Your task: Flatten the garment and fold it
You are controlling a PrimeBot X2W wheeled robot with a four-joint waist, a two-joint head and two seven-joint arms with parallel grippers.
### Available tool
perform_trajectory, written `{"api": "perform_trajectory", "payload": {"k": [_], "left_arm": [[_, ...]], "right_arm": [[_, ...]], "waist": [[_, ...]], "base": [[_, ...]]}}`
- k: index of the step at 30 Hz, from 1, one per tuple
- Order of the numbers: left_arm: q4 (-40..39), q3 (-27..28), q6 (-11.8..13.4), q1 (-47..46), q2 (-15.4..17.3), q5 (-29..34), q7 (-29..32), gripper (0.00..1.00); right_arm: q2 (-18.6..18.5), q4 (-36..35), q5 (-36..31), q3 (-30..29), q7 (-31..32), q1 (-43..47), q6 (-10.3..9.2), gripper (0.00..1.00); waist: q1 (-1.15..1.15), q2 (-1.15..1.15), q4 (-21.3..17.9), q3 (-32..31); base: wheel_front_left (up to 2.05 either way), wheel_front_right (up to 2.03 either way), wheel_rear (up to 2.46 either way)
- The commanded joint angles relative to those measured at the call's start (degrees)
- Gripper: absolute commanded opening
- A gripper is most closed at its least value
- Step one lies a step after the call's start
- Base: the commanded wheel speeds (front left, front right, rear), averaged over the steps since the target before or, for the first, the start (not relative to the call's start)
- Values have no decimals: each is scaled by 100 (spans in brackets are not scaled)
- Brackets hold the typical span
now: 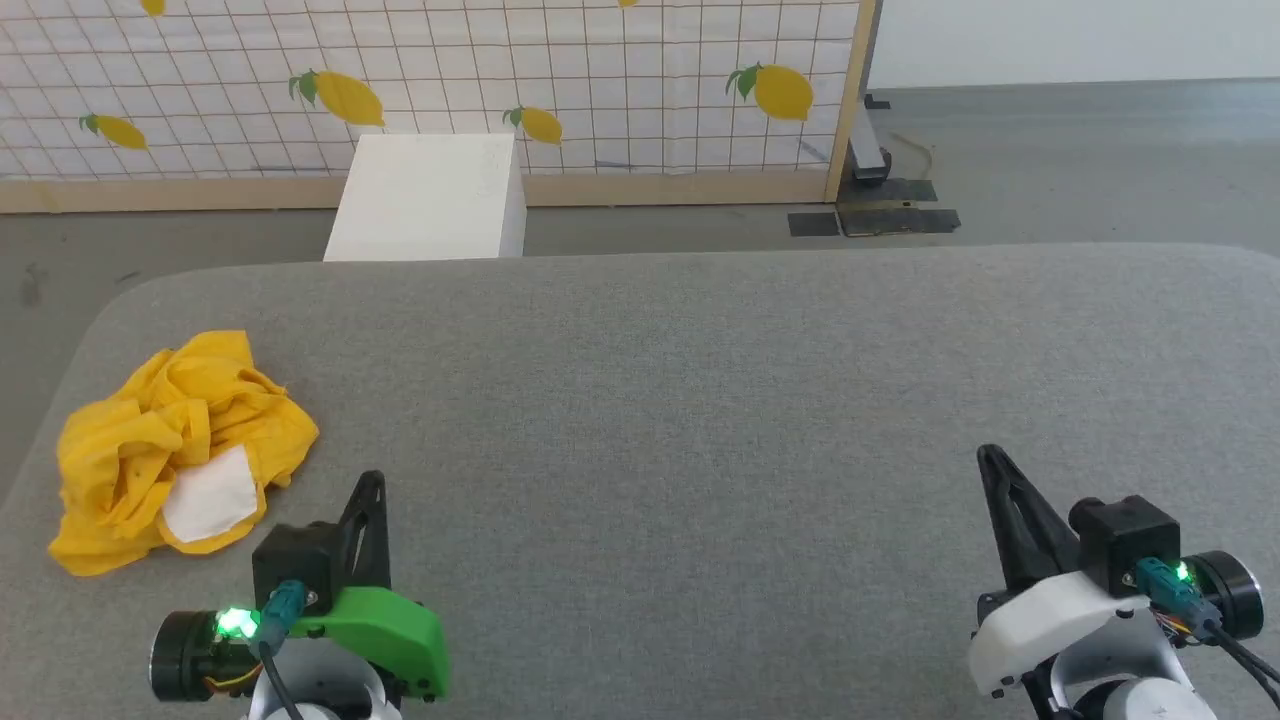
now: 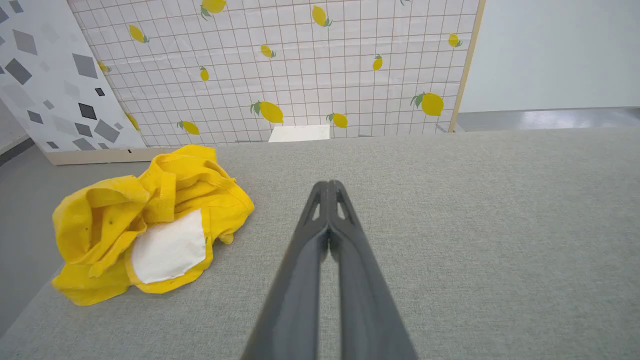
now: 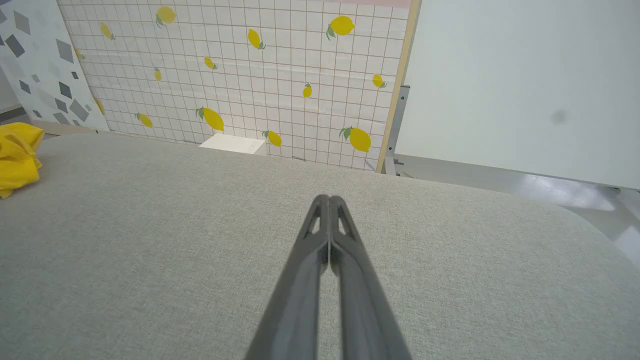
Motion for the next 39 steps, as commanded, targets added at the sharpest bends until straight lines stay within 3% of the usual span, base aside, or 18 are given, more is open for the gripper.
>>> {"api": "perform_trajectory", "payload": {"k": [1,39], "left_arm": [[16,7,37,-104,-19,60,8,0],[16,7,37,-104,-19,60,8,0]], "right_arm": [[3,-27,35,8,1,-89,-10,0],[3,-27,35,8,1,-89,-10,0]], "waist": [[0,0,0,0],[0,0,0,0]], "base": [[0,0,0],[0,0,0]]}}
